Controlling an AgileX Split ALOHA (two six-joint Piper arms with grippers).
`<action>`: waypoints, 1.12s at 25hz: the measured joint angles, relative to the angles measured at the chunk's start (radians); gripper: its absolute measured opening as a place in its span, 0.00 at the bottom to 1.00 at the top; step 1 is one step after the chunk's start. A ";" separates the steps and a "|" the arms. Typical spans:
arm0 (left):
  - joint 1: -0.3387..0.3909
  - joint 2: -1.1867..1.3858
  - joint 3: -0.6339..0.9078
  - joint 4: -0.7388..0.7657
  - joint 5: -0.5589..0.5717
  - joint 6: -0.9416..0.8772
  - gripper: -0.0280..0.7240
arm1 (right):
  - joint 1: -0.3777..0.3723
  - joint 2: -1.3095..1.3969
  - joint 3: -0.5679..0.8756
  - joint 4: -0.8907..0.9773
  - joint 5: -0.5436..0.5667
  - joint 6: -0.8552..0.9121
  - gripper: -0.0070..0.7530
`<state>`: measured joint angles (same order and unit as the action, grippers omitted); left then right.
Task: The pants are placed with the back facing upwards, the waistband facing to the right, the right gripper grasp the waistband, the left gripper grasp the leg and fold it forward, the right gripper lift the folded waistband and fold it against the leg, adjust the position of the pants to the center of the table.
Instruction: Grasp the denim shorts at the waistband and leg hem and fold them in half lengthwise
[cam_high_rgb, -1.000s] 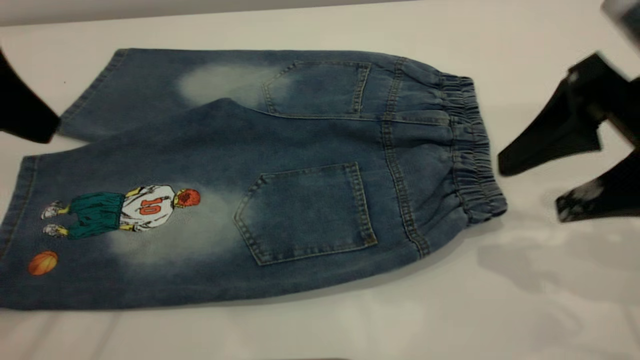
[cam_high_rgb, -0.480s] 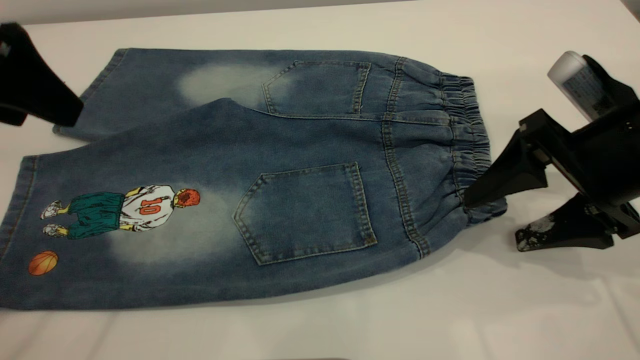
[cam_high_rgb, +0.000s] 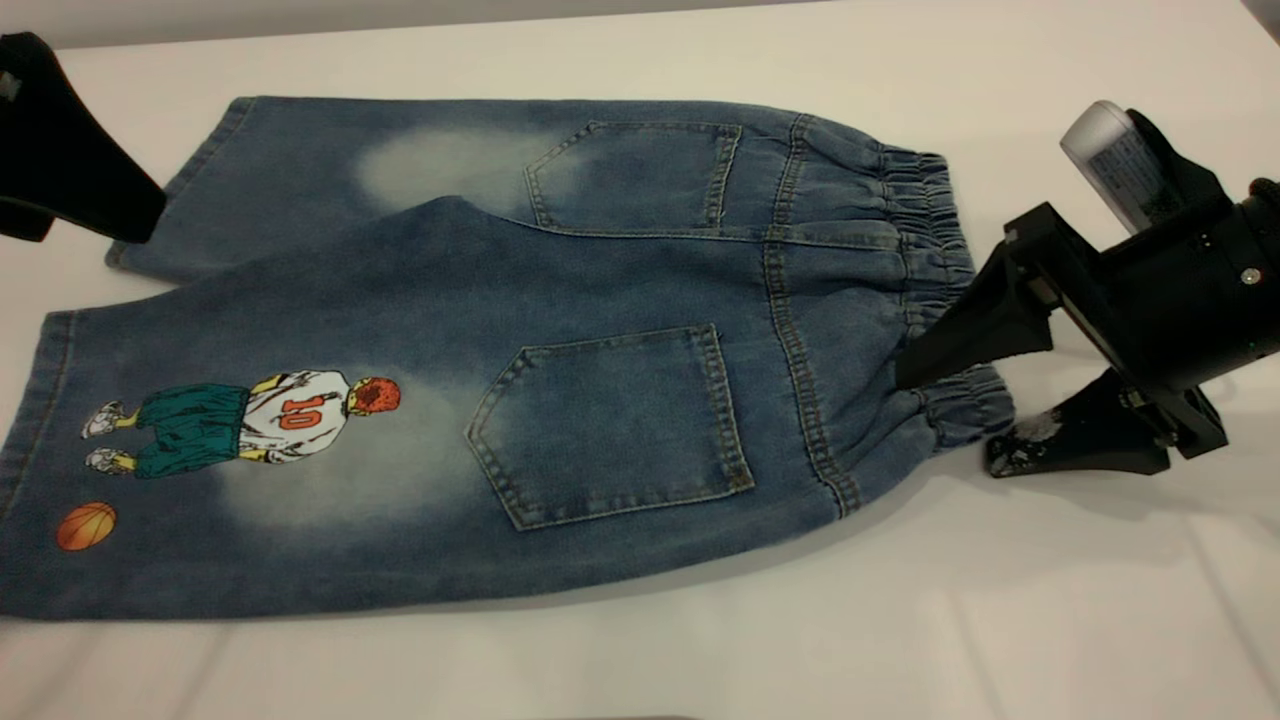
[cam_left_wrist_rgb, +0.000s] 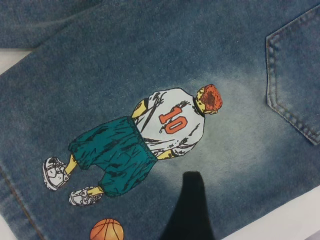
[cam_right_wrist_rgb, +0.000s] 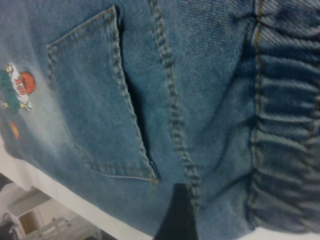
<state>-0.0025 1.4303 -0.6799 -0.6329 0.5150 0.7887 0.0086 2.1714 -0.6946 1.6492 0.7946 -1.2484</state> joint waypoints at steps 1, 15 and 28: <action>0.000 0.000 0.000 0.000 0.000 0.000 0.81 | 0.000 0.004 -0.001 0.005 0.007 0.001 0.78; 0.000 0.000 0.000 -0.001 0.000 0.001 0.81 | 0.000 0.061 -0.001 0.149 0.042 -0.057 0.53; 0.000 0.020 0.014 0.291 0.034 -0.034 0.81 | 0.000 0.070 -0.001 0.173 0.030 -0.099 0.06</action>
<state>-0.0025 1.4506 -0.6657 -0.3414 0.5491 0.7552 0.0086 2.2411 -0.6953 1.8219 0.8244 -1.3473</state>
